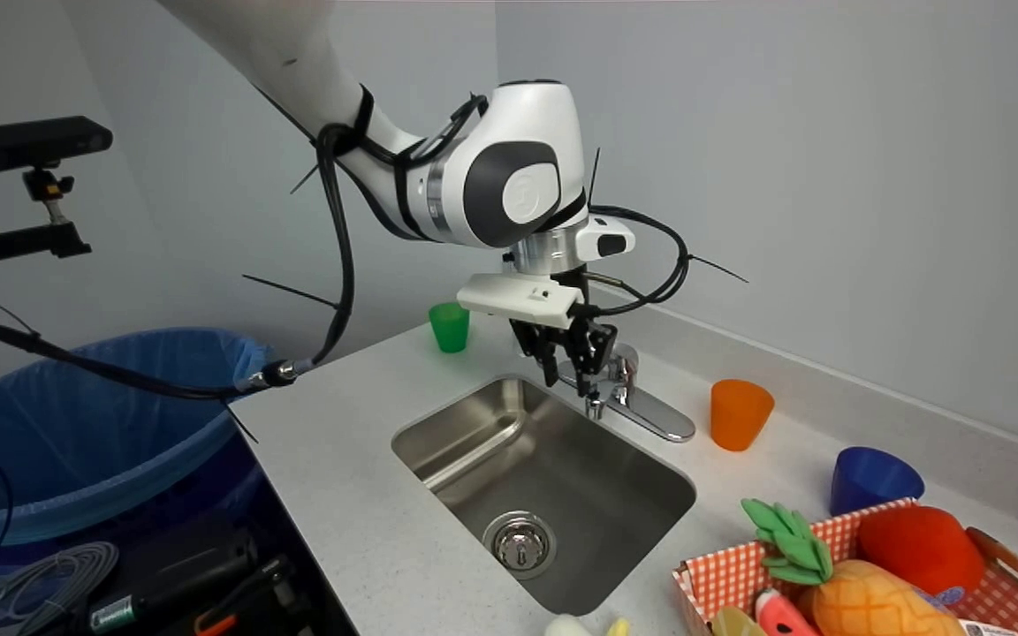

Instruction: Turn the faucet to the right

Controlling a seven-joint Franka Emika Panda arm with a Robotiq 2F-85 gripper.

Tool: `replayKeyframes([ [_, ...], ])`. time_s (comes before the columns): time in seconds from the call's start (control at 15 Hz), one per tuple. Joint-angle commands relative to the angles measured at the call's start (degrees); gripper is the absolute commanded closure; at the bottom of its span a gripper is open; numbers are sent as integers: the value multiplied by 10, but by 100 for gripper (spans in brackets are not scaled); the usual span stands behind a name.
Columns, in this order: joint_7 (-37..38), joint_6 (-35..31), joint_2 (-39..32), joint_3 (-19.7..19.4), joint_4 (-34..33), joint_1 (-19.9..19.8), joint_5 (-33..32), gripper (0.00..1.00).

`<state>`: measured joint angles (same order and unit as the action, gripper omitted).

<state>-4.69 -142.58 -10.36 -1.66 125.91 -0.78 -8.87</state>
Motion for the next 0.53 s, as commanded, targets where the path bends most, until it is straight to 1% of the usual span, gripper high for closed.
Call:
replayKeyframes([
  [0.0,4,-2,-20,-7,-14,-4,-9,80],
  [0.13,8,-2,-21,-14,-16,-7,-10,95],
  [0.2,10,-3,-17,-19,-16,-9,-10,100],
  [0.47,23,-5,-9,-32,-19,-16,-11,100],
])
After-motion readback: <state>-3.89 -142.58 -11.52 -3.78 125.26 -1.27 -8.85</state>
